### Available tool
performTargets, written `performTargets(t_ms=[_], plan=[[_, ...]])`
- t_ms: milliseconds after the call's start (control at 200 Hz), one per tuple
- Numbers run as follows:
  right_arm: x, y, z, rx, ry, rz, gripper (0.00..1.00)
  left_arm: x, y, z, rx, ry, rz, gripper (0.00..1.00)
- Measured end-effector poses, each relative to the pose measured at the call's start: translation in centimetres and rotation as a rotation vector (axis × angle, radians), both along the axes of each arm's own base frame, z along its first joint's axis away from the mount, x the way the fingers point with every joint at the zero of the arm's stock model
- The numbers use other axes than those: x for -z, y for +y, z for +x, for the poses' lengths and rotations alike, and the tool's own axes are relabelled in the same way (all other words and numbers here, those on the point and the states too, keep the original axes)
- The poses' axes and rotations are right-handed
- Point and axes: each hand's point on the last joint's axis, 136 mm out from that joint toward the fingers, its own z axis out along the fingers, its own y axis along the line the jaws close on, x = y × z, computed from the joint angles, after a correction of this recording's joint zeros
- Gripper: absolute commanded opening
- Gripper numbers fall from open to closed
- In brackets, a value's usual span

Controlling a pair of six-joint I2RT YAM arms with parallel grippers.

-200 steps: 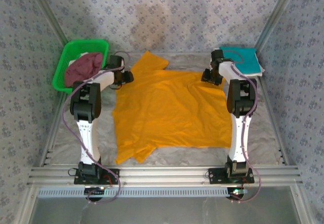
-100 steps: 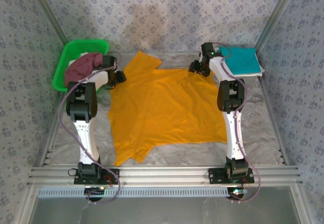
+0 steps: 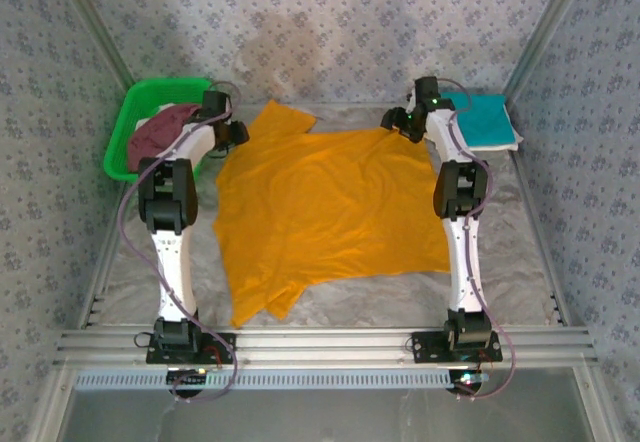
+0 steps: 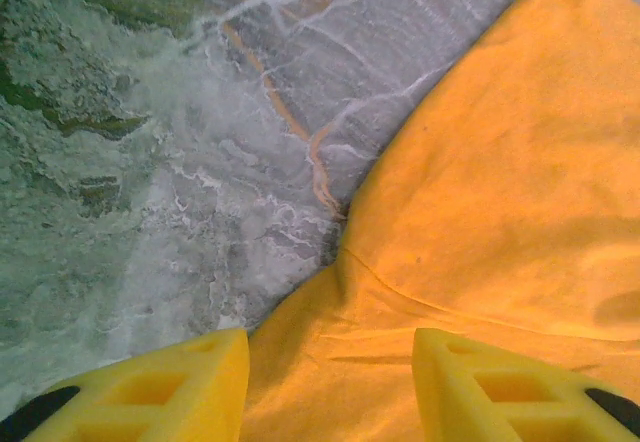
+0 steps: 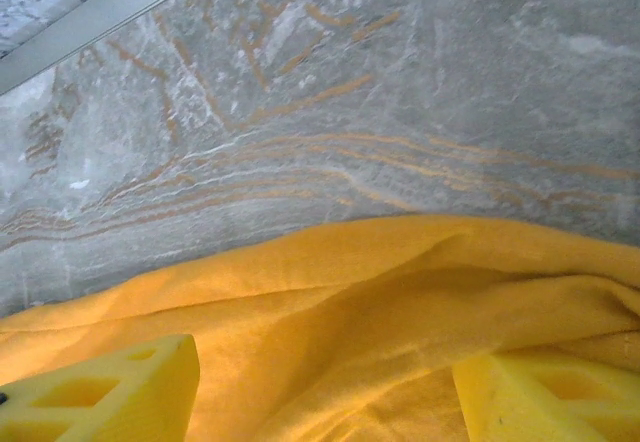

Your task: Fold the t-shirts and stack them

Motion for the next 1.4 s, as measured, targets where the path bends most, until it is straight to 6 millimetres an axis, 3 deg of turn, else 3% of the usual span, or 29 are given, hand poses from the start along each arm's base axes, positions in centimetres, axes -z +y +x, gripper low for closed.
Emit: performTargets(t_ms=[125, 290, 390, 490, 580, 680, 800, 974, 1239, 1329, 1399], plan=[[-2.2, 0.6, -2.8, -0.019, 0.018, -0.027, 0.70, -1.7, -0.7, -2.7, 0.015, -0.014, -0.002, 0.47], [-7.7, 1.8, -8.4, -0.037, -0.021, -0.099, 0.69, -4.9, -3.5, -7.6, 0.065, -0.053, -0.012, 0.46], [-9.3, 3.0, -11.5, -0.065, -0.049, -0.171, 0.67, -5.0, -5.3, -10.4, 0.095, -0.058, -0.022, 0.45], [-7.4, 4.7, -14.6, -0.112, -0.008, -0.248, 0.66, -2.5, -5.8, -12.8, 0.106, -0.003, -0.024, 0.44], [-3.5, 5.6, -17.4, -0.161, 0.082, -0.300, 0.65, 0.4, -5.5, -14.8, 0.098, 0.074, -0.028, 0.43], [0.2, 4.9, -20.0, -0.176, 0.183, -0.325, 0.65, 2.6, -5.1, -16.4, 0.083, 0.135, -0.036, 0.41], [2.2, 3.7, -20.7, -0.161, 0.238, -0.325, 0.65, 4.4, -5.1, -17.2, 0.080, 0.175, -0.042, 0.41], [3.1, 2.8, -19.2, -0.130, 0.239, -0.304, 0.64, 4.5, -5.2, -15.3, 0.075, 0.155, -0.054, 0.40], [2.6, 3.2, -12.9, -0.087, 0.159, -0.244, 0.63, 4.1, -3.7, -6.8, 0.039, 0.076, -0.083, 0.39], [2.4, 3.5, -11.8, -0.087, 0.144, -0.227, 0.63, 3.8, -3.2, -4.0, 0.043, 0.057, -0.073, 0.39], [2.3, 3.6, -11.7, -0.090, 0.146, -0.220, 0.64, 3.6, -3.0, -3.0, 0.046, 0.052, -0.066, 0.41]])
